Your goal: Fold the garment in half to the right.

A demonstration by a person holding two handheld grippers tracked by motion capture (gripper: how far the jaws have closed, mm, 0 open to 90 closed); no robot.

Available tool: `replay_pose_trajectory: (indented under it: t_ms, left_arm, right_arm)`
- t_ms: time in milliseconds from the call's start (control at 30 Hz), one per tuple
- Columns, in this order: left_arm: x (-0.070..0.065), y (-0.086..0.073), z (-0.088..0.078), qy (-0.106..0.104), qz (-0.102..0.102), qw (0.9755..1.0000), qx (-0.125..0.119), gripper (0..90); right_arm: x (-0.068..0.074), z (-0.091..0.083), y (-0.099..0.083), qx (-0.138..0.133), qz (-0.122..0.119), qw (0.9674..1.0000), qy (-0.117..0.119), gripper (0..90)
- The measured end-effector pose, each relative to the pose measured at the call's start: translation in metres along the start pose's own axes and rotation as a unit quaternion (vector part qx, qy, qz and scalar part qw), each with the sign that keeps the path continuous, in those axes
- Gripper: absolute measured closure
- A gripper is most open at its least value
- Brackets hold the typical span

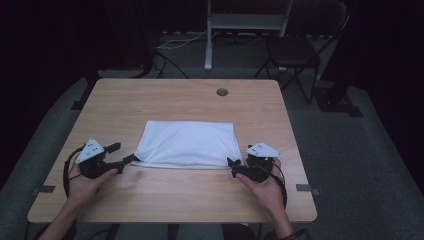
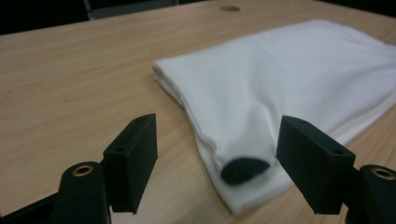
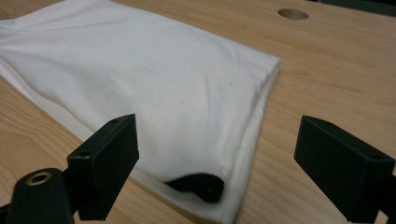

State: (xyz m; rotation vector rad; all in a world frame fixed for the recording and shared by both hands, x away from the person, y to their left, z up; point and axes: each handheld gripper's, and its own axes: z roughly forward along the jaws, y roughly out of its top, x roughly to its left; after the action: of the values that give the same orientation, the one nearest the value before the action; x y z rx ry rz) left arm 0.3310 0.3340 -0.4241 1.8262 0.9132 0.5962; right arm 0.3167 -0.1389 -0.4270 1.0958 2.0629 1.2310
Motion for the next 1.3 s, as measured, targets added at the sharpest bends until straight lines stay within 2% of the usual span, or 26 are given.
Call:
replay_pose_trajectory:
  t_ms: [100, 200, 233, 267, 300, 367, 400, 433, 467, 500, 533, 567, 600, 767, 833, 867, 900, 1000, 1067, 1167, 1300]
  left_arm:
    - [0.009, 0.018, 0.017, -0.005, 0.010, 0.9996, 0.024, 28.9]
    - [0.018, 0.037, 0.040, -0.016, 0.011, 0.9984, 0.054, 28.9]
    - [0.024, 0.051, 0.059, -0.017, 0.010, 0.9972, 0.072, 29.0]
    - [0.028, 0.057, 0.068, -0.019, 0.003, 0.9963, 0.084, 29.0]
    - [0.028, 0.057, 0.068, -0.019, 0.003, 0.9963, 0.084, 29.0]
    - [0.039, 0.072, 0.092, -0.014, -0.017, 0.9938, 0.109, 29.1]
    - [0.042, 0.075, 0.100, -0.016, -0.031, 0.9924, 0.118, 29.1]
    - [0.042, 0.075, 0.100, -0.016, -0.031, 0.9924, 0.118, 29.4]
    - [0.049, 0.077, 0.110, -0.020, -0.063, 0.9892, 0.131, 31.4]
    - [0.049, 0.077, 0.110, -0.020, -0.063, 0.9892, 0.131, 33.3]
    - [0.052, 0.077, 0.115, -0.015, -0.071, 0.9875, 0.140, 34.3]
    - [0.057, 0.073, 0.121, -0.010, -0.088, 0.9843, 0.153, 35.6]
    - [0.059, 0.071, 0.124, -0.009, -0.095, 0.9831, 0.157, 35.8]
    - [0.061, 0.061, 0.134, -0.013, -0.110, 0.9790, 0.171, 40.7]
    - [0.061, 0.060, 0.135, -0.015, -0.109, 0.9791, 0.171, 41.5]
    - [0.060, 0.060, 0.136, -0.021, -0.106, 0.9798, 0.168, 42.1]
    - [0.060, 0.059, 0.139, -0.030, -0.112, 0.9794, 0.166, 42.2]
    - [0.060, 0.058, 0.142, -0.029, -0.111, 0.9783, 0.172, 43.2]
    - [0.058, 0.057, 0.145, -0.026, -0.110, 0.9791, 0.169, 44.8]
    - [0.055, 0.058, 0.147, -0.018, -0.094, 0.9805, 0.171, 47.2]
    - [0.054, 0.057, 0.146, -0.014, -0.089, 0.9813, 0.171, 61.7]
  right_arm:
    - [0.006, 0.006, 0.010, 0.000, -0.012, 0.9997, 0.019, 13.4]
    - [0.018, 0.017, 0.023, 0.002, -0.033, 0.9985, 0.044, 13.4]
    - [0.021, 0.020, 0.026, 0.002, -0.036, 0.9981, 0.049, 13.4]
    - [0.024, 0.022, 0.028, 0.002, -0.040, 0.9977, 0.054, 13.4]
    - [0.024, 0.022, 0.028, 0.002, -0.040, 0.9977, 0.054, 13.4]
    - [0.031, 0.027, 0.035, 0.002, -0.055, 0.9963, 0.067, 13.4]
    - [0.033, 0.027, 0.037, 0.002, -0.055, 0.9961, 0.070, 13.4]
    - [0.035, 0.028, 0.038, 0.001, -0.058, 0.9957, 0.073, 13.4]
    - [0.036, 0.028, 0.039, 0.000, -0.061, 0.9954, 0.074, 13.4]
    - [0.037, 0.027, 0.040, -0.002, -0.062, 0.9952, 0.076, 13.4]
    - [0.038, 0.027, 0.041, -0.003, -0.065, 0.9948, 0.078, 13.5]
    - [0.038, 0.026, 0.041, -0.004, -0.065, 0.9948, 0.079, 13.4]
    - [0.038, 0.026, 0.041, -0.005, -0.067, 0.9946, 0.080, 13.5]
    - [0.037, 0.028, 0.041, -0.002, -0.069, 0.9944, 0.081, 13.4]
    - [0.038, 0.028, 0.041, 0.000, -0.068, 0.9944, 0.081, 13.5]
    - [0.038, 0.029, 0.041, 0.001, -0.068, 0.9944, 0.081, 13.4]
    - [0.038, 0.029, 0.042, 0.001, -0.071, 0.9941, 0.082, 13.5]
    - [0.040, 0.031, 0.043, 0.003, -0.072, 0.9938, 0.085, 13.4]
    - [0.041, 0.032, 0.044, 0.002, -0.075, 0.9933, 0.087, 13.4]
    - [0.044, 0.035, 0.047, 0.005, -0.078, 0.9929, 0.090, 13.5]
    - [0.047, 0.037, 0.049, 0.003, -0.081, 0.9924, 0.093, 13.4]
